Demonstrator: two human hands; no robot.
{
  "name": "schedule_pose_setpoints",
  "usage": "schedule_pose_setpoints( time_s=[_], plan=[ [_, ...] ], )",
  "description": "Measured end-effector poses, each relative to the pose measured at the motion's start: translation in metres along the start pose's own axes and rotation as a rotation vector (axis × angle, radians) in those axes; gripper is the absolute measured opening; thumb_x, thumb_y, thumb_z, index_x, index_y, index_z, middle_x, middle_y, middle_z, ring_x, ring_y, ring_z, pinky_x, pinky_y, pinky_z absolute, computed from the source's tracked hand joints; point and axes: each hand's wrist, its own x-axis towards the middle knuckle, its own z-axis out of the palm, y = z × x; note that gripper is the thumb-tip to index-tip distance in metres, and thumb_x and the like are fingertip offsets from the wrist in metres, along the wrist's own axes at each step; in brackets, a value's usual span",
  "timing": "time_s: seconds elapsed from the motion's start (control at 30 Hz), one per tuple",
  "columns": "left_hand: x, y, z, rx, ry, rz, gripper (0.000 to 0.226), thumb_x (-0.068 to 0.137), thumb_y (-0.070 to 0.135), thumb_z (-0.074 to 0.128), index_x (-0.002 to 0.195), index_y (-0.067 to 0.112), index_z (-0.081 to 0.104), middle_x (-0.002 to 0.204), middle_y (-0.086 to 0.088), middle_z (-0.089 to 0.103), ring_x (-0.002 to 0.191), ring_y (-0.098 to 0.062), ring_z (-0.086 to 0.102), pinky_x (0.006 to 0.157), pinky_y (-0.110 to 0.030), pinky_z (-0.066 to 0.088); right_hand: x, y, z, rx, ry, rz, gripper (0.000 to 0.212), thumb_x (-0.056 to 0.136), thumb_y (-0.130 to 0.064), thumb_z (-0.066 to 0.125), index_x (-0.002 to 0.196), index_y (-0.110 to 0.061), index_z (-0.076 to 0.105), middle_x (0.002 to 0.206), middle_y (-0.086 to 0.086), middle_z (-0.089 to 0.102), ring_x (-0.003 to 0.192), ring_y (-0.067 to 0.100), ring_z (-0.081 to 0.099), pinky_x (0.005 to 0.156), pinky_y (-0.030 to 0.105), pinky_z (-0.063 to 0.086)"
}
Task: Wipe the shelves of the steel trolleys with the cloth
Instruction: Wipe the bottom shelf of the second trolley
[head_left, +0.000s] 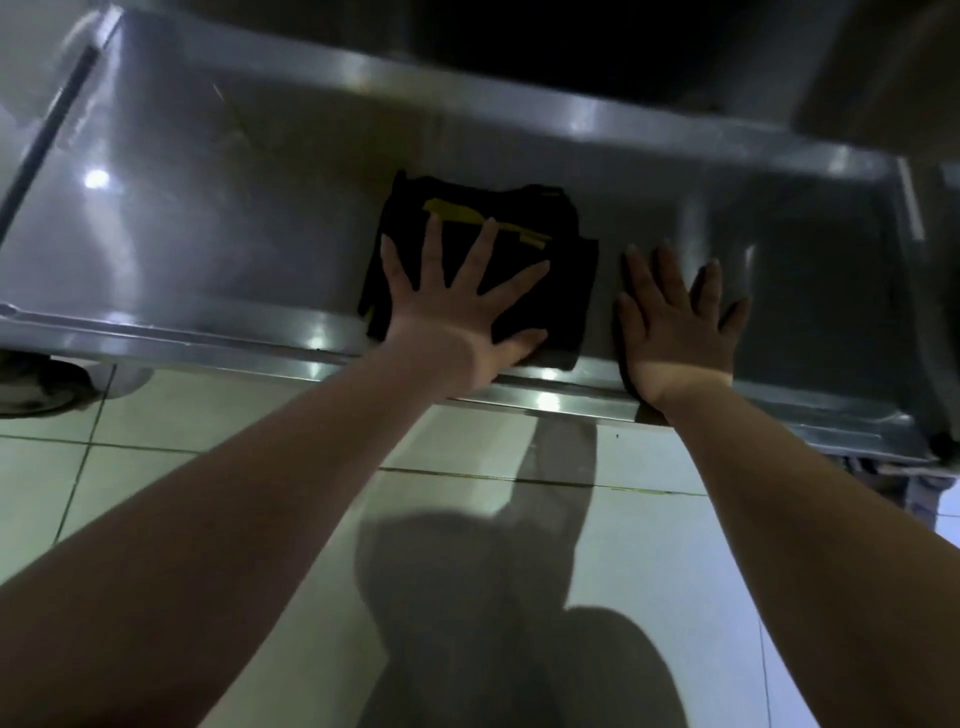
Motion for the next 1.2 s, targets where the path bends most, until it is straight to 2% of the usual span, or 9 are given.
schedule_pose_setpoints(
  time_s=[0.1,0.27,0.37,0.5,0.67,0.77,0.9,1.03,1.2],
  plan=[
    [-0.04,-0.015,0.011,-0.024,0.023,-0.043,0.066,0.078,0.084,-0.004,0.14,0.064,-0.018,0.162,0.007,-0.021,0.145,-0.042,-0.023,0.107,-0.074,-0.012,-0.004,-0.002,-0.001,-0.007,0.007,0.005,0.053,0.1,-0.054,0.016,0.15,-0.053,-0.001,0.163,-0.018,-0.004,0.15,0.033,-0.009,0.115,0.063,-0.007],
    [-0.013,-0.009,0.007,0.016,-0.008,-0.077,0.069,0.075,0.085,-0.002,0.136,0.064,-0.025,0.16,0.006,-0.029,0.142,-0.045,-0.028,0.103,-0.077,-0.012,0.002,-0.031,-0.002,0.032,0.001,0.074,0.055,0.099,-0.052,0.023,0.151,-0.052,0.003,0.163,-0.017,-0.002,0.15,0.032,-0.005,0.113,0.067,-0.003],
    [-0.012,-0.008,0.011,-0.002,0.05,-0.071,0.069,0.077,0.084,0.0,0.139,0.064,-0.021,0.162,0.006,-0.024,0.143,-0.045,-0.025,0.104,-0.076,-0.013,0.008,-0.066,0.001,0.03,0.008,-0.062,0.057,0.101,-0.038,0.03,0.155,-0.04,0.012,0.163,-0.018,-0.002,0.151,0.025,-0.006,0.115,0.063,-0.005],
    [-0.016,-0.01,0.014,-0.016,0.078,-0.075,0.071,0.074,0.086,-0.001,0.141,0.064,-0.016,0.163,0.007,-0.019,0.145,-0.044,-0.022,0.104,-0.076,-0.013,0.009,-0.068,0.008,0.015,0.058,-0.061,0.057,0.1,-0.034,0.032,0.156,-0.033,0.017,0.163,-0.018,-0.003,0.151,0.024,-0.008,0.116,0.062,-0.005],
    [0.03,-0.049,0.0,-0.002,0.069,-0.08,0.071,0.077,0.089,0.007,0.141,0.065,-0.011,0.163,0.009,-0.017,0.145,-0.043,-0.022,0.103,-0.078,-0.01,0.005,-0.074,0.013,0.022,0.075,-0.06,0.057,0.099,-0.05,0.026,0.154,-0.044,0.01,0.163,-0.016,0.0,0.151,0.027,-0.007,0.114,0.063,-0.008],
    [0.08,-0.078,-0.019,-0.026,0.052,-0.157,0.073,0.077,0.09,0.01,0.143,0.064,-0.005,0.164,0.009,-0.013,0.146,-0.043,-0.019,0.103,-0.078,-0.009,0.006,-0.074,0.015,0.026,0.068,-0.073,0.06,0.095,-0.061,0.024,0.151,-0.05,0.005,0.163,-0.017,-0.001,0.151,0.027,-0.008,0.113,0.062,-0.008],
    [0.116,-0.089,-0.036,-0.042,0.012,-0.21,0.074,0.077,0.09,0.012,0.144,0.064,-0.004,0.164,0.009,-0.015,0.145,-0.045,-0.018,0.102,-0.079,-0.008,0.01,-0.074,0.014,0.028,0.071,-0.064,0.059,0.095,-0.062,0.023,0.15,-0.052,0.005,0.163,-0.019,-0.001,0.151,0.027,-0.01,0.113,0.062,-0.009],
    [0.082,-0.089,-0.033,-0.019,-0.02,-0.13,0.073,0.078,0.09,0.01,0.143,0.064,-0.008,0.163,0.008,-0.017,0.145,-0.045,-0.02,0.103,-0.078,-0.01,0.01,-0.075,0.013,0.028,0.065,-0.046,0.058,0.096,-0.062,0.023,0.15,-0.053,0.006,0.163,-0.019,-0.001,0.15,0.026,-0.01,0.113,0.061,-0.009],
    [-0.019,-0.105,0.001,-0.016,-0.001,-0.04,0.071,0.071,0.09,-0.002,0.135,0.068,-0.021,0.162,0.009,-0.021,0.144,-0.042,-0.025,0.105,-0.076,-0.012,0.01,-0.076,0.013,0.029,0.075,-0.046,0.058,0.096,-0.063,0.024,0.15,-0.053,0.006,0.163,-0.018,0.0,0.151,0.026,-0.008,0.113,0.061,-0.008]
  ],
)
